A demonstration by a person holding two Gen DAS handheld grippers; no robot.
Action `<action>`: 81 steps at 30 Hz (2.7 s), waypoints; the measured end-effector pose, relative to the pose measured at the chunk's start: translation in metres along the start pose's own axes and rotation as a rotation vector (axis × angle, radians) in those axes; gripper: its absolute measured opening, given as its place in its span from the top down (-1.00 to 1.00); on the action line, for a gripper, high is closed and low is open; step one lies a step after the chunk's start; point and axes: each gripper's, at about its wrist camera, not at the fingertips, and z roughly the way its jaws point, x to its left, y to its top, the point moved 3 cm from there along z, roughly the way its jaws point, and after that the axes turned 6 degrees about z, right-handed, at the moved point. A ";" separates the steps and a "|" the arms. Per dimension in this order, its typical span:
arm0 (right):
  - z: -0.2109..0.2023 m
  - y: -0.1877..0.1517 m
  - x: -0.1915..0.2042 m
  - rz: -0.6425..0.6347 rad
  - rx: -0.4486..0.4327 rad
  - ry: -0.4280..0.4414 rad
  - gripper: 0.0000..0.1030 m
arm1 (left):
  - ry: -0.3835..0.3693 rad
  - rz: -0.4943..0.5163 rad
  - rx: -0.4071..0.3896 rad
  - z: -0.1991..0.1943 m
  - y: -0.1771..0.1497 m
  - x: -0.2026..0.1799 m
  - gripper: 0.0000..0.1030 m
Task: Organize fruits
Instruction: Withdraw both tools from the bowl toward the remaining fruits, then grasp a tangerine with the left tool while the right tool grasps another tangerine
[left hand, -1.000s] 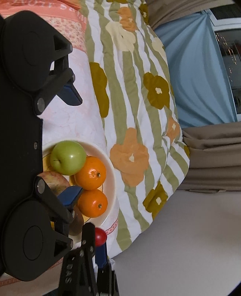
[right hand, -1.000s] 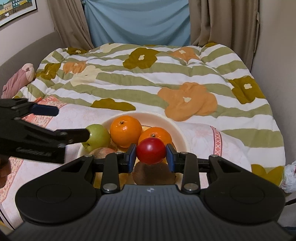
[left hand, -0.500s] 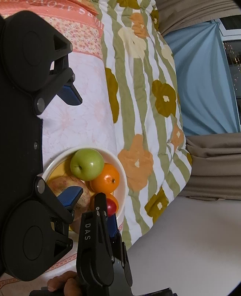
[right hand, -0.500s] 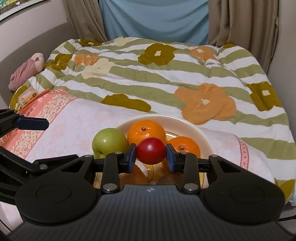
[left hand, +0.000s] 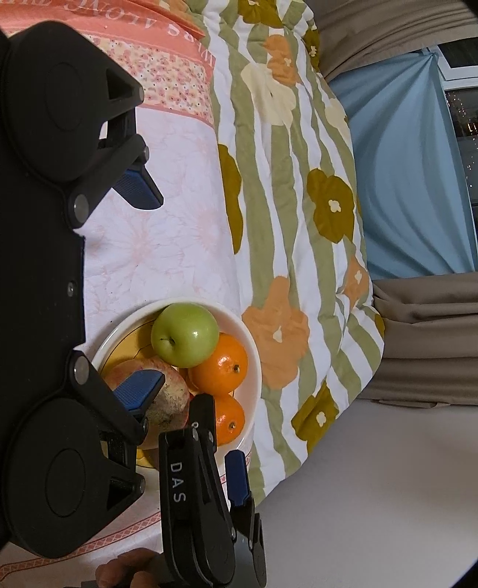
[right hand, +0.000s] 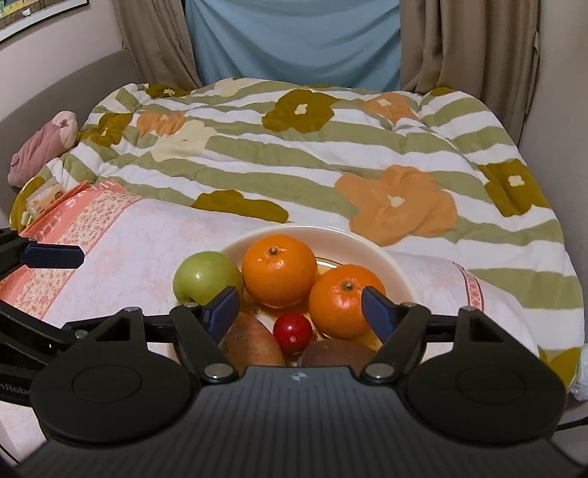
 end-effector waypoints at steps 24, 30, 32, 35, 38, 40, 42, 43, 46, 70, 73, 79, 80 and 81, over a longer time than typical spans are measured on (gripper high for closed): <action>-0.115 -0.003 0.034 0.055 -0.128 -0.108 -0.72 | -0.007 0.008 -0.124 -0.091 -0.005 0.010 -0.87; -0.156 -0.019 0.064 0.057 -0.180 -0.160 -1.00 | 0.001 0.018 -0.160 -0.127 -0.022 0.021 -0.87; -0.166 -0.026 0.073 0.062 -0.193 -0.172 -1.00 | 0.002 0.024 -0.167 -0.137 -0.031 0.026 -0.87; -0.176 -0.036 0.086 0.074 -0.202 -0.200 -1.00 | -0.003 0.022 -0.168 -0.147 -0.044 0.034 -0.91; -0.183 -0.047 0.098 0.086 -0.201 -0.224 -1.00 | 0.000 0.014 -0.170 -0.153 -0.055 0.044 -1.00; -0.185 -0.054 0.105 0.093 -0.194 -0.240 -1.00 | 0.007 0.024 -0.172 -0.156 -0.062 0.050 -1.00; -0.185 -0.061 0.112 0.101 -0.187 -0.251 -1.00 | 0.015 0.039 -0.165 -0.157 -0.068 0.055 -1.00; -0.185 -0.065 0.114 0.107 -0.180 -0.253 -1.00 | 0.018 0.048 -0.162 -0.156 -0.071 0.058 -1.00; -0.183 -0.079 0.122 0.132 -0.167 -0.265 -1.00 | 0.016 0.085 -0.153 -0.153 -0.081 0.064 -1.00; -0.092 -0.164 0.135 0.257 -0.052 -0.267 -1.00 | -0.238 0.429 -0.036 -0.038 -0.142 0.046 -0.47; -0.085 -0.166 0.137 0.246 -0.047 -0.269 -1.00 | -0.254 0.431 -0.027 -0.031 -0.143 0.045 -0.35; -0.076 -0.167 0.140 0.231 -0.029 -0.266 -1.00 | -0.282 0.416 0.005 -0.020 -0.147 0.045 0.10; -0.075 -0.168 0.140 0.229 -0.026 -0.266 -1.00 | -0.294 0.411 0.006 -0.020 -0.147 0.045 0.15; -0.073 -0.168 0.140 0.227 -0.022 -0.265 -1.00 | -0.296 0.410 0.006 -0.020 -0.147 0.045 0.15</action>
